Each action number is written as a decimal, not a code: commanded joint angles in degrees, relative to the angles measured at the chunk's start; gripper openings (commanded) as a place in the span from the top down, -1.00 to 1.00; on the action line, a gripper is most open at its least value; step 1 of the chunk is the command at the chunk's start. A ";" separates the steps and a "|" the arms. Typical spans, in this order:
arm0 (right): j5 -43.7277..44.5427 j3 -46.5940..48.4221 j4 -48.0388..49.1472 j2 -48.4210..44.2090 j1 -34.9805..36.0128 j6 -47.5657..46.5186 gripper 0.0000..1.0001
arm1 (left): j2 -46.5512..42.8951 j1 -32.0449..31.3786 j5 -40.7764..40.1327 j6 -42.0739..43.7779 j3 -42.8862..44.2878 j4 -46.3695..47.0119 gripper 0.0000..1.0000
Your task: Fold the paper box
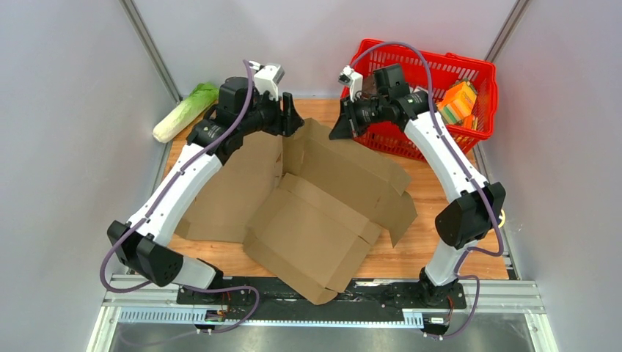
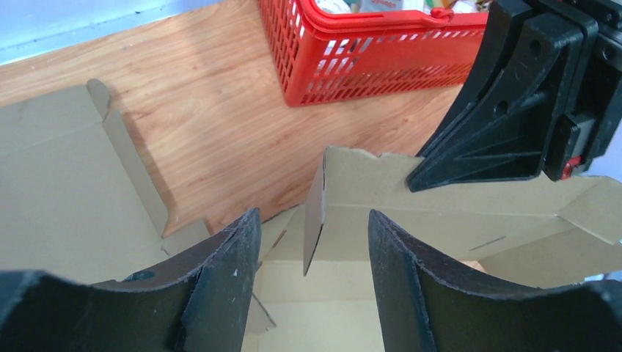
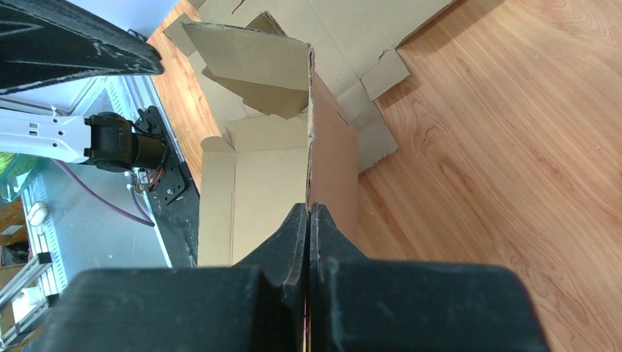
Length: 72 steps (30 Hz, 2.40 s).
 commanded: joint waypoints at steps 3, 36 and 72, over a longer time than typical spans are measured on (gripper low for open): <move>0.68 2.91 1.06 -2.36 1.47 -1.88 1.00 | 1.80 -2.26 -6.29 4.12 3.43 -0.23 -0.11; 9.82 -2.72 9.49 -2.62 6.04 1.81 0.92 | -1.36 -3.49 -3.67 3.51 -1.15 2.41 1.00; 3.85 -5.35 10.28 -6.22 4.63 -0.03 1.00 | -15.33 -3.41 -13.85 6.14 -17.66 -4.36 -0.55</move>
